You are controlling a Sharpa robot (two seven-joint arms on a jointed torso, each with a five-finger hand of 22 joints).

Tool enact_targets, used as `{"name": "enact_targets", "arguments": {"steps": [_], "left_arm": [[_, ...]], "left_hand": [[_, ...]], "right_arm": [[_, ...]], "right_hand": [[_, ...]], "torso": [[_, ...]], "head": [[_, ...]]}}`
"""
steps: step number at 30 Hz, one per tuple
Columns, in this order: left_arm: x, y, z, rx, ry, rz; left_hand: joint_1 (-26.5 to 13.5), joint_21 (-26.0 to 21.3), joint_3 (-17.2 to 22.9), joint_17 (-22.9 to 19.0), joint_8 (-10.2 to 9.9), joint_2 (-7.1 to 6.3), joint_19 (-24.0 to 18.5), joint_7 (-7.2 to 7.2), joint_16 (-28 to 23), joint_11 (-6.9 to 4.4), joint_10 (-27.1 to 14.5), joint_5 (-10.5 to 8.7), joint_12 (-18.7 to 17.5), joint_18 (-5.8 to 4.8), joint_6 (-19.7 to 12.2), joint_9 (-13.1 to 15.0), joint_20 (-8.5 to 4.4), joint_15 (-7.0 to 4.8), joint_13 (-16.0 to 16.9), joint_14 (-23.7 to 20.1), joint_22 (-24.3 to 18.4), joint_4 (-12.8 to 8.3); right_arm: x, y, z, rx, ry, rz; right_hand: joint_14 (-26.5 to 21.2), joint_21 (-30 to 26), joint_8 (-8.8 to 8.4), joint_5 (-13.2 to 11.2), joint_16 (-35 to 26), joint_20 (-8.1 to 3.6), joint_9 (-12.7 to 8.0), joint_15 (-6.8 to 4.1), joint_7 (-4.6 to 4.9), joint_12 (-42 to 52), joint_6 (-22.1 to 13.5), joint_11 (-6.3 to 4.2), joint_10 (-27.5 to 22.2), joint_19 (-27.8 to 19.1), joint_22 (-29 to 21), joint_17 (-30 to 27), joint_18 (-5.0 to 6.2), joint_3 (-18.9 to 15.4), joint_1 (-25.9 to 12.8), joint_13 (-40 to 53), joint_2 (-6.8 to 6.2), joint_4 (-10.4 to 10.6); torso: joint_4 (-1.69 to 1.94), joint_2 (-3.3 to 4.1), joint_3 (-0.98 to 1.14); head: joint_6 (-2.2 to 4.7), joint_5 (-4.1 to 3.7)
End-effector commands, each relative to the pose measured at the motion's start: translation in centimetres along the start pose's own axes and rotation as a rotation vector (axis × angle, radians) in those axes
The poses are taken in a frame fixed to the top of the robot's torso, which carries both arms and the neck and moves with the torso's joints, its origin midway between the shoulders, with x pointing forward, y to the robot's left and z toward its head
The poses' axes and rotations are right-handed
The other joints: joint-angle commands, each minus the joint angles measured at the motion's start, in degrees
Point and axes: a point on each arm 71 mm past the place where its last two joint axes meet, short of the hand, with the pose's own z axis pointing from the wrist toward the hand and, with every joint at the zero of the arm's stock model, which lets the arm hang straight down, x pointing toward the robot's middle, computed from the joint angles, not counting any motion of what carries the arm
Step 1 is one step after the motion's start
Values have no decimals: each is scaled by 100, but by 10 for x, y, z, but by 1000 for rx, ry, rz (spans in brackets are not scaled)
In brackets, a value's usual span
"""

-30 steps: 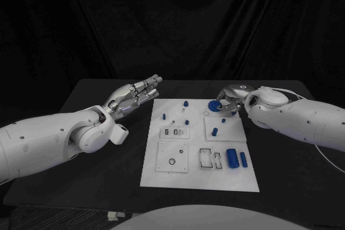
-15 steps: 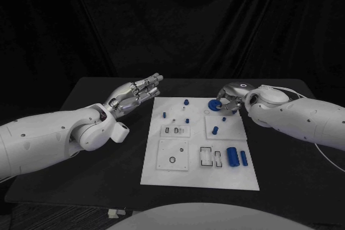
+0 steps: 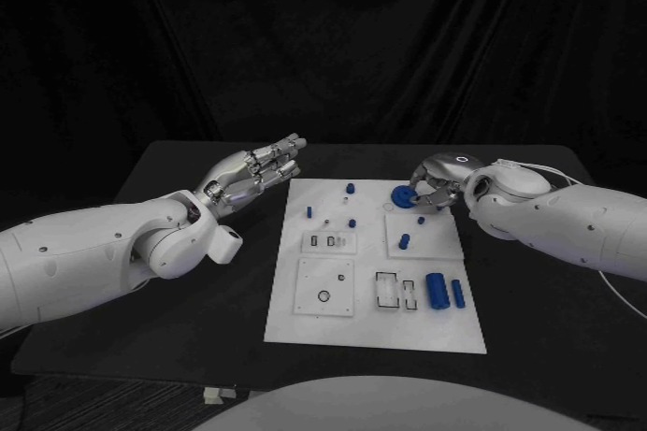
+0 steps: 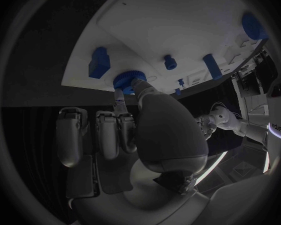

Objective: Assemble the parts on the task board

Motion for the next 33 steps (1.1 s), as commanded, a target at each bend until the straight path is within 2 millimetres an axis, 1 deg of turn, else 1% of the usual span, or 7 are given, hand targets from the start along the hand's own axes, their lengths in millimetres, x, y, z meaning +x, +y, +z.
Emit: {"name": "enact_targets", "arguments": {"steps": [1, 16, 20, 22, 25, 30, 33], "left_arm": [[1, -2, 1, 10, 7, -6], [0, -1, 0, 4, 9, -7], [1, -1, 1, 4, 12, -8], [2, -1, 1, 4, 13, -9], [2, -1, 1, 3, 13, -9], [1, -1, 0, 1, 12, -9], [2, -1, 0, 1, 13, -10]], "left_hand": [[69, 23, 37, 0, -25, -9, 3, 42, -12, 25, 6, 39, 16, 59, -9, 4, 44, 40, 4, -13, 5, -5], [87, 30, 68, 3, -27, 1, 10, 38, -8, 26, 10, 48, 18, 58, -17, 3, 50, 46, 5, -5, 8, -22], [90, 31, 74, 3, -27, 2, 12, 36, -9, 30, 9, 50, 18, 58, -20, 3, 52, 47, 5, -6, 9, -25], [92, 34, 80, 4, -27, 3, 16, 35, -8, 33, 10, 51, 18, 58, -18, 3, 55, 48, 5, -4, 10, -28], [92, 34, 80, 4, -27, 3, 16, 35, -8, 33, 10, 51, 18, 58, -18, 3, 55, 48, 5, -4, 10, -28], [95, 37, 84, 4, -27, 3, 18, 36, -7, 35, 10, 52, 18, 59, -18, 3, 56, 49, 5, -3, 11, -31], [95, 37, 84, 4, -27, 3, 18, 36, -7, 35, 10, 52, 18, 59, -18, 3, 56, 49, 5, -3, 11, -31]], "right_arm": [[-1, 3, -2, -14, -37, 4], [-1, 18, -4, -46, -39, 19], [0, 22, -2, -40, -23, 21], [0, 23, -1, -39, -20, 21], [0, 24, 0, -40, -22, 21], [0, 26, 1, -47, -17, 21], [1, 27, 2, -47, -9, 21]], "right_hand": [[600, 48, 12, 44, 17, -43, -3, -46, 46, 20, 6, -52, 607, 291, 1241, 1509, -54, -16, -45, 1509, -8, -14], [600, 59, 21, 96, 17, -51, 20, -51, 54, 20, -16, -51, 607, 303, 1250, 1509, -58, -19, -61, 1509, -17, -16], [600, -24, -198, -150, 17, -24, -45, -6, 127, 20, -483, 5, 607, 234, 1198, 1509, -32, -55, -146, 1509, -90, 21], [600, -98, -483, -566, 17, 21, -187, 43, 184, 20, -1083, 58, 607, 172, 1153, 1509, -10, -135, -219, 1509, -179, 93], [600, -111, -579, -760, 17, 51, -263, 66, 206, 20, -1376, 80, 607, 166, 1155, 1509, -7, -189, -218, 1509, -270, 197], [600, -71, -544, -765, 17, 57, -266, 73, 211, 20, -1365, 87, 607, 203, 1185, 1509, -21, -190, -208, 1509, -267, 256], [600, -64, -483, -635, 17, 65, -264, 81, 219, 20, -1315, 94, 607, 212, 1194, 1509, -23, -168, -156, 1509, -237, 273]], "torso": [[-9, 0, -2], [-2, 2, 1], [1, 1, -1], [3, 3, -2], [7, 6, -1], [-3, 5, -3], [9, 8, 2]], "head": [[-8, 12], [-21, 1], [-27, -1], [-22, 2], [-18, 8], [-22, 11], [-22, -14]]}}
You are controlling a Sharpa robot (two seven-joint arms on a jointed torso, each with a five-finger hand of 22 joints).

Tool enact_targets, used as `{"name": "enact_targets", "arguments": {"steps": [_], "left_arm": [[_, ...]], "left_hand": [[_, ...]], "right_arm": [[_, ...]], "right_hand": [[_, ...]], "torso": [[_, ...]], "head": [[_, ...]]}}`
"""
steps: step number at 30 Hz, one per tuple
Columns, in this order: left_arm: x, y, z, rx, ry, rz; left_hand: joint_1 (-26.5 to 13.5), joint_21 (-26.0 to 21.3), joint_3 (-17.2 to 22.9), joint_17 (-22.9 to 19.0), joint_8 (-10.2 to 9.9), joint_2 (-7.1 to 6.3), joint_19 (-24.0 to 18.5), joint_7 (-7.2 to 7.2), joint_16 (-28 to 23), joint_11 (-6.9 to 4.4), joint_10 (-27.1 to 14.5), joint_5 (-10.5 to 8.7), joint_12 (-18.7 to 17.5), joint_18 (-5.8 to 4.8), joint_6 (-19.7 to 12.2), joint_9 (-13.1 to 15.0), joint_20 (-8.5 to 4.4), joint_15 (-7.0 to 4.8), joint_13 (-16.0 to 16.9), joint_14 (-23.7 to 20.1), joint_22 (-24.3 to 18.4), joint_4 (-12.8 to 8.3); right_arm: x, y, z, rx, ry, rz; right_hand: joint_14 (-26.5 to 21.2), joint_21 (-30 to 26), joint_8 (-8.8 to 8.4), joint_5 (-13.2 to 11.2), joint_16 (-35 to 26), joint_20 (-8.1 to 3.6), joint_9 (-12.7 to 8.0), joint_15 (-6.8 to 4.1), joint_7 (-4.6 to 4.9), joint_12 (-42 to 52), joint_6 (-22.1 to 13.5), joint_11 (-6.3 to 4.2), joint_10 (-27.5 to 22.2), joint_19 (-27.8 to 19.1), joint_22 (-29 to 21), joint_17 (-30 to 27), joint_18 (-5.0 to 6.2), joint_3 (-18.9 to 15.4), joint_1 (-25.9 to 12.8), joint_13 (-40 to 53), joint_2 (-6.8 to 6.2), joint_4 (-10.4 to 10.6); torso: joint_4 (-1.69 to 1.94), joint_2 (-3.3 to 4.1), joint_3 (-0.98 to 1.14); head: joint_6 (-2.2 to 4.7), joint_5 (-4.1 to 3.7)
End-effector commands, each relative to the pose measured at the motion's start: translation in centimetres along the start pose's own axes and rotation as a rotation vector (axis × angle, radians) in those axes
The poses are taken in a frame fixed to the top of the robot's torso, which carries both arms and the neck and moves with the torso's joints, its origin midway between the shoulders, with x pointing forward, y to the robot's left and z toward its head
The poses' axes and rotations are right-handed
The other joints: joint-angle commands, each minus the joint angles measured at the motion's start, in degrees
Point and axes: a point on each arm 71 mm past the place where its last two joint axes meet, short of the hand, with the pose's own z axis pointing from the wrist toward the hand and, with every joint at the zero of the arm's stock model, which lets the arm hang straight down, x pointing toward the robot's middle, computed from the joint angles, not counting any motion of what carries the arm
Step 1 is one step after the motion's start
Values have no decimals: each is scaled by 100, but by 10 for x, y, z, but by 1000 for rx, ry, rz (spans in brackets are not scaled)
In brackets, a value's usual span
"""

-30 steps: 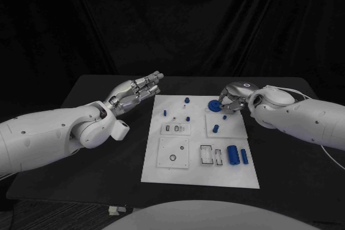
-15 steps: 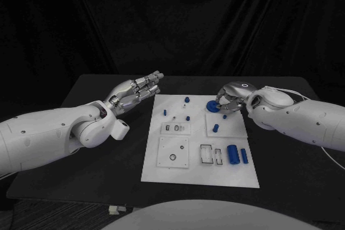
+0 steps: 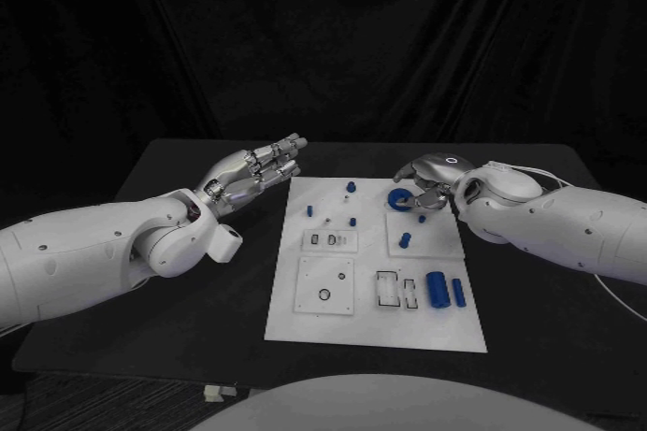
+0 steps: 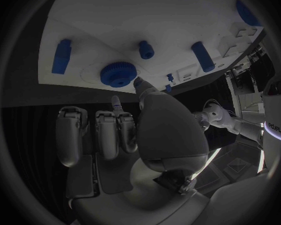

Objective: Assemble the parts on the task board

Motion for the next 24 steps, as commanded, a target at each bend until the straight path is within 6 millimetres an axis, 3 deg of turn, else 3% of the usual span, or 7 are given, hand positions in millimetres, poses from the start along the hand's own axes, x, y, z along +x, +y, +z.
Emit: {"name": "enact_targets", "arguments": {"steps": [1, 14, 24], "left_arm": [[2, -2, 1, 12, 13, -8], [2, -1, 2, 9, 17, -11], [4, -1, 3, 7, 24, -14]], "left_hand": [[53, 38, 35, 1, -27, 4, -1, 35, -7, 37, 9, 32, 18, 58, -21, 3, 39, 50, 5, -2, 8, -11], [60, 42, 49, 2, -27, 5, 4, 37, -6, 40, 10, 37, 18, 58, -21, 3, 44, 54, 5, 1, 10, -20], [69, 48, 65, 3, -28, 5, 11, 39, -5, 42, 9, 39, 17, 58, -24, 3, 49, 61, 5, 4, 12, -31]], "right_arm": [[2, 0, 1, 16, 16, -2], [2, -2, 2, 26, 26, -5], [4, -7, 2, 46, 47, -11]], "right_hand": [[601, 28, 63, 100, 17, 47, 2, 39, 13, 20, 75, 41, 618, 193, 1199, 1509, -24, 10, 81, 1509, -7, 48], [601, 39, 361, 920, 17, 60, 76, 49, 25, 20, 387, 53, 618, 214, 1228, 1509, -30, 96, 189, 1509, 70, -47], [601, 44, 420, 999, 17, 61, 103, 51, 29, 20, 450, 56, 618, 219, 1235, 1509, -32, 107, 181, 1509, 68, -60]], "torso": [[8, 4, 5], [-6, -1, 2], [0, -7, 7]], "head": [[0, -32], [-17, -8], [-32, -37]]}}
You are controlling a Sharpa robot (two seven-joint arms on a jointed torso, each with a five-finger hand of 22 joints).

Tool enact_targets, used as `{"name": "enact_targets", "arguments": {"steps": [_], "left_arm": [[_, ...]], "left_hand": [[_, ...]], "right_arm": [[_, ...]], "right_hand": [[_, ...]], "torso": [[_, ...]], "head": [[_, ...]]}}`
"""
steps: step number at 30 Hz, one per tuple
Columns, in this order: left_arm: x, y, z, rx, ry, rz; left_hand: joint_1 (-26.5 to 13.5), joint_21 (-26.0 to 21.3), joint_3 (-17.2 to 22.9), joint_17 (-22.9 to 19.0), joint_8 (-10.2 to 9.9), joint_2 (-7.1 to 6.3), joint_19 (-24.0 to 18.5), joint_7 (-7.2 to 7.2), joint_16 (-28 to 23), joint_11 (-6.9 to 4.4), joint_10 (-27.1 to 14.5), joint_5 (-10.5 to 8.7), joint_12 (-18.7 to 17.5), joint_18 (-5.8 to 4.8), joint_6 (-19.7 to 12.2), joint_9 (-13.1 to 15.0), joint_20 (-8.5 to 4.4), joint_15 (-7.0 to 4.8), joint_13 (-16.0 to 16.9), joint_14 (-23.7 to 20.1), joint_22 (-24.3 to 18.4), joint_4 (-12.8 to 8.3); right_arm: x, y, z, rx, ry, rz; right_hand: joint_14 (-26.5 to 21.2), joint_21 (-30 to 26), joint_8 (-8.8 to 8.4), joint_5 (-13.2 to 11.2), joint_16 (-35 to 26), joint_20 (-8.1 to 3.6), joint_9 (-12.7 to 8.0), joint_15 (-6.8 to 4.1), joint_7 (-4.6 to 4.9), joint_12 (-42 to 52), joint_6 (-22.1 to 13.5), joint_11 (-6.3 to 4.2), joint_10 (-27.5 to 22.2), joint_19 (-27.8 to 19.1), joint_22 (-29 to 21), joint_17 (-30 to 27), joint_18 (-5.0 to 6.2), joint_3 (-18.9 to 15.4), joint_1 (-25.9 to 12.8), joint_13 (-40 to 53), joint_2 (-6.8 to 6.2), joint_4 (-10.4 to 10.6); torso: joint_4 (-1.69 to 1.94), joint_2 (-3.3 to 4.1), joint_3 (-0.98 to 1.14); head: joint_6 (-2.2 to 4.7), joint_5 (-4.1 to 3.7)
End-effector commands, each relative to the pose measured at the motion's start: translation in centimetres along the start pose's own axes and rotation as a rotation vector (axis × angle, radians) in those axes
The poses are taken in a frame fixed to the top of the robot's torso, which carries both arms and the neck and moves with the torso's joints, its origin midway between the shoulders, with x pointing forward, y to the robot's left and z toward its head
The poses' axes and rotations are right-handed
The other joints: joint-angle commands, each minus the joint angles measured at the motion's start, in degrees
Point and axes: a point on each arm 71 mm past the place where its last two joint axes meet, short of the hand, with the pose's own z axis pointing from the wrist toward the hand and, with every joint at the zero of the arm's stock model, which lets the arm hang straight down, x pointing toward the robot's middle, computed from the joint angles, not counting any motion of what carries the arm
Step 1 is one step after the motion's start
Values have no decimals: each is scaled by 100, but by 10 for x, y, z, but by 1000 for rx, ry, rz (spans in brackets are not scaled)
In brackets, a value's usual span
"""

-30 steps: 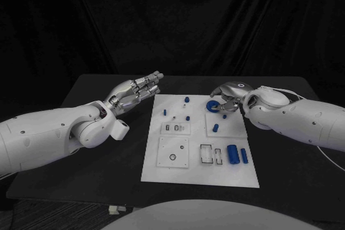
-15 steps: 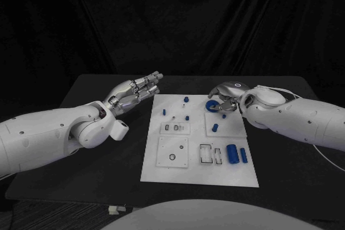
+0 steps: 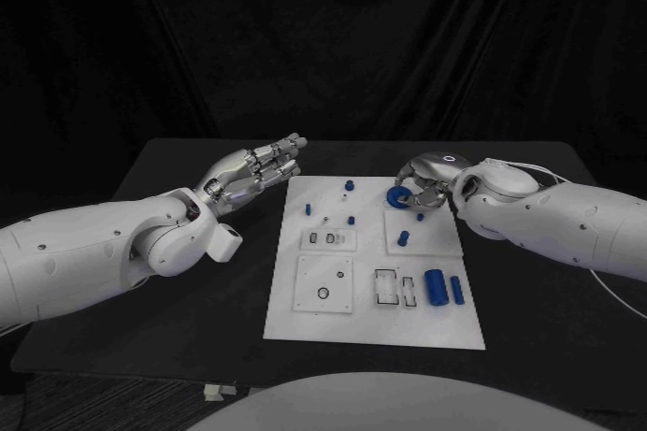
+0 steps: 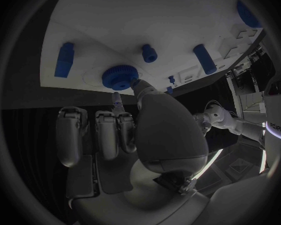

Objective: Assemble the parts on the task board

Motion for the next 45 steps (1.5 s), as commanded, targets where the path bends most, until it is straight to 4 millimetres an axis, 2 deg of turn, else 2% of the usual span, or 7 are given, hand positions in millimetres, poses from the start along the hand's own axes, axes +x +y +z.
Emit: {"name": "enact_targets", "arguments": {"steps": [1, 8, 19, 25, 28, 39, 45], "left_arm": [[2, -2, 1, 12, 14, -9], [2, -1, 2, 11, 17, -11], [3, -1, 2, 7, 23, -14], [3, -1, 2, 5, 27, -17], [3, -1, 2, 4, 29, -18], [3, -1, 2, 2, 29, -18], [3, 0, 2, 0, 28, -18]], "left_hand": [[69, 25, 25, 1, -27, 5, -10, 18, -5, 42, 9, 40, 17, 58, -4, 3, 28, 40, 5, -17, 9, 9], [72, 27, 31, 1, -28, 4, -8, 18, -5, 43, 7, 40, 17, 58, -10, 2, 30, 43, 4, -18, 9, 4], [75, 29, 37, 2, -28, 5, -5, 19, -4, 43, 7, 42, 17, 58, -4, 3, 32, 46, 4, -16, 10, 0], [80, 32, 46, 3, -28, 5, -1, 21, -3, 43, 6, 43, 16, 58, -7, 3, 35, 50, 4, -13, 11, -7], [81, 34, 50, 3, -28, 5, 1, 22, -3, 42, 5, 44, 16, 58, -6, 3, 36, 51, 4, -12, 12, -9], [93, 44, 73, 6, -26, 8, 13, 27, 0, 43, 7, 52, 17, 59, 0, 4, 42, 59, 4, -5, 17, -25], [93, 44, 73, 6, -26, 8, 13, 27, 0, 43, 7, 52, 17, 59, 0, 4, 42, 59, 4, -5, 17, -25]], "right_arm": [[2, -4, 0, 32, 24, -6], [4, -6, 1, 44, 39, -11], [6, -7, 3, 53, 56, -15], [7, -7, 3, 44, 57, -16], [6, -6, 3, 33, 48, -16], [1, 2, 0, -12, -3, -7], [-13, 23, 2, -71, -35, -1]], "right_hand": [[601, 11, 24, 24, 17, 41, 9, 52, 1, 20, 59, 37, 598, 233, 1232, 1510, -29, 27, 56, 1509, -9, -13], [601, 6, 66, -181, 17, 46, 32, 58, 6, 20, 59, 43, 598, 231, 1234, 1510, -28, 16, 20, 1509, -11, -22], [601, 3, 125, -231, 17, 49, 60, 61, 6, 20, 128, 46, 598, 231, 1236, 1510, -28, 26, 30, 1509, 3, -45], [601, -4, 397, 366, 17, 46, 217, 60, -28, 20, 505, 45, 598, 231, 1245, 1510, -27, 177, 162, 1509, 71, -220], [601, 0, 505, 535, 17, 43, 295, 53, -59, 20, 650, 33, 598, 236, 1251, 1510, -29, 254, 219, 1509, 101, -304], [601, 41, 584, 624, 17, 38, 364, 48, -82, 20, 749, 34, 598, 272, 1278, 1510, -43, 306, 229, 1509, 107, -362], [601, 55, 590, 625, 17, 38, 370, 49, -83, 20, 757, 38, 598, 283, 1286, 1510, -47, 307, 226, 1509, 103, -366]], "torso": [[-6, -4, -3], [-7, 0, -7], [7, 9, 3], [3, 0, -1], [-1, 0, -4], [-4, 3, -6], [1, -6, -13]], "head": [[-10, 3], [-20, 13], [-24, -3], [-24, 4], [-24, 10], [-24, 47], [-24, 62]]}}
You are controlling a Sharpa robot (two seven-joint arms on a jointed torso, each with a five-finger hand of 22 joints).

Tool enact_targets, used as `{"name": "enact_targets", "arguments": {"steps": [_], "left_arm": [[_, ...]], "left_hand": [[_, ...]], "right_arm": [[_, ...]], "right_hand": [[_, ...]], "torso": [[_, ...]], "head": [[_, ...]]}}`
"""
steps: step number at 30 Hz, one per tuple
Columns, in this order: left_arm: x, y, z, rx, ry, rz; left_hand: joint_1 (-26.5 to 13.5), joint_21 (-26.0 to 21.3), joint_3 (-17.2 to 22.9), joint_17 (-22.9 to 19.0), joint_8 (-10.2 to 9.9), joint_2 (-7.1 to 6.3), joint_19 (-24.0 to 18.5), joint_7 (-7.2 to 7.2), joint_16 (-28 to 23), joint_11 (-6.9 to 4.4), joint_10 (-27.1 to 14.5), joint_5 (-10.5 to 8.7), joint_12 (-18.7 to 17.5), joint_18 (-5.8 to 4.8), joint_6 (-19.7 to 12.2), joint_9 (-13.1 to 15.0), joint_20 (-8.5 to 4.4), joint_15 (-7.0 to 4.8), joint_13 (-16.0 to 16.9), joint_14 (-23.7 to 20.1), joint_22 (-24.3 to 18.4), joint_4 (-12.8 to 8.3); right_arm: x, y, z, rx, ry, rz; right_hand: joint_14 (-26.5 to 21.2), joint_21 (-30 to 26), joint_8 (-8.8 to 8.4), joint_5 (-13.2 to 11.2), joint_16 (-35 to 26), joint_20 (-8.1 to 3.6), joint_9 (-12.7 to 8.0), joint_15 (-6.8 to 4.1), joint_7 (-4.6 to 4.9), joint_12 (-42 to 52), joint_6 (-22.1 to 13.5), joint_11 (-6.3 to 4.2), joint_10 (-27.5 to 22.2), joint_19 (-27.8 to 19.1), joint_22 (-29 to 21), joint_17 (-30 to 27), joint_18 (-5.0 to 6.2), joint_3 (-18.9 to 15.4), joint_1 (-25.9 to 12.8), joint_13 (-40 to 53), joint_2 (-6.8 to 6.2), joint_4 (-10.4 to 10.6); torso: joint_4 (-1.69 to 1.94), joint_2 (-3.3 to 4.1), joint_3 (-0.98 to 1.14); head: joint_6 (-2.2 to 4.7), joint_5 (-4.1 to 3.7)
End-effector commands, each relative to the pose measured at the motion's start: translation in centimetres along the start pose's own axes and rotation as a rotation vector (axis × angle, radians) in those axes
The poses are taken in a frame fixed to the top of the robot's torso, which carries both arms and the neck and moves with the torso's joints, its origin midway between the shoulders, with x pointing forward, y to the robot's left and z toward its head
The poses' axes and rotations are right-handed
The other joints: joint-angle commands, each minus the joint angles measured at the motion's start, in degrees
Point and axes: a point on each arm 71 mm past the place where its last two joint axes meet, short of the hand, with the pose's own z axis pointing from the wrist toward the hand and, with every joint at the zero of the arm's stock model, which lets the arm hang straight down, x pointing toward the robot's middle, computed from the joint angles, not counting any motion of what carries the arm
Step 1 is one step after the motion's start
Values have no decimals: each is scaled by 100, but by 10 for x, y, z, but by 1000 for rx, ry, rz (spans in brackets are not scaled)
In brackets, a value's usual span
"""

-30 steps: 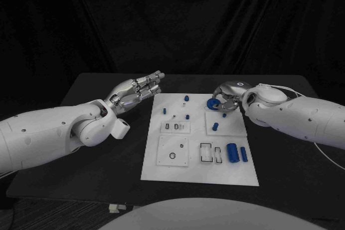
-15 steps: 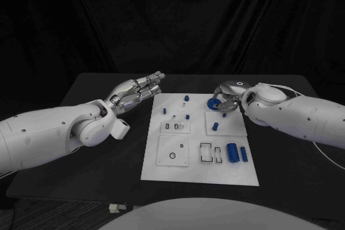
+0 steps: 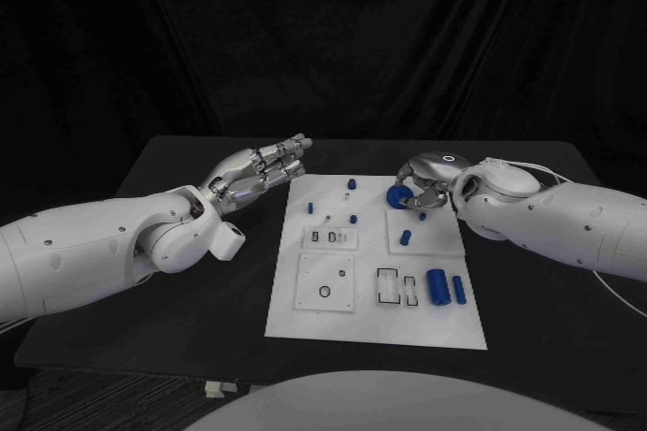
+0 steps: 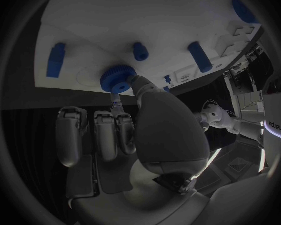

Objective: Assemble the parts on the task board

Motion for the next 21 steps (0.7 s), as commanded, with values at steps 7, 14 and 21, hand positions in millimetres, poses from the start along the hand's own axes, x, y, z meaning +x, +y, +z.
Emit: {"name": "enact_targets", "arguments": {"steps": [7, 14, 21], "left_arm": [[2, -1, 1, 9, 12, -8], [2, -1, 3, 9, 15, -8], [3, -1, 3, 10, 17, -9]], "left_hand": [[61, 26, 63, 6, -25, 4, 20, 26, 3, 44, 9, 43, 17, 59, 1, 5, 46, 55, 5, 14, 8, -13], [68, 30, 77, 7, -26, 0, 24, 22, 4, 45, 10, 55, 18, 58, -2, 4, 48, 64, 5, 17, 9, -26], [72, 27, 84, 7, -26, -3, 21, 21, 4, 45, 9, 61, 17, 58, -5, 4, 48, 69, 5, 17, 7, -33]], "right_arm": [[-21, 36, 9, -100, -48, -4], [-23, 60, 23, -151, -35, -8], [-23, 69, 37, -163, -28, -17]], "right_hand": [[605, 36, 125, 24, 17, 38, 264, 16, -193, 20, 239, 43, 598, 289, 1289, 1507, -50, 3, -36, 1506, 56, -4], [605, 43, 121, 15, 17, 41, 269, 23, -184, 20, 231, 56, 598, 296, 1294, 1507, -53, 8, -49, 1506, 54, -5], [605, 40, 104, -3, 17, 46, 270, 31, -176, 20, 200, 61, 598, 294, 1293, 1507, -52, 22, -44, 1506, 50, -21]], "torso": [[11, -6, -10], [33, 9, -2], [51, 27, 13]], "head": [[1, -1], [1, -4], [1, -24]]}}
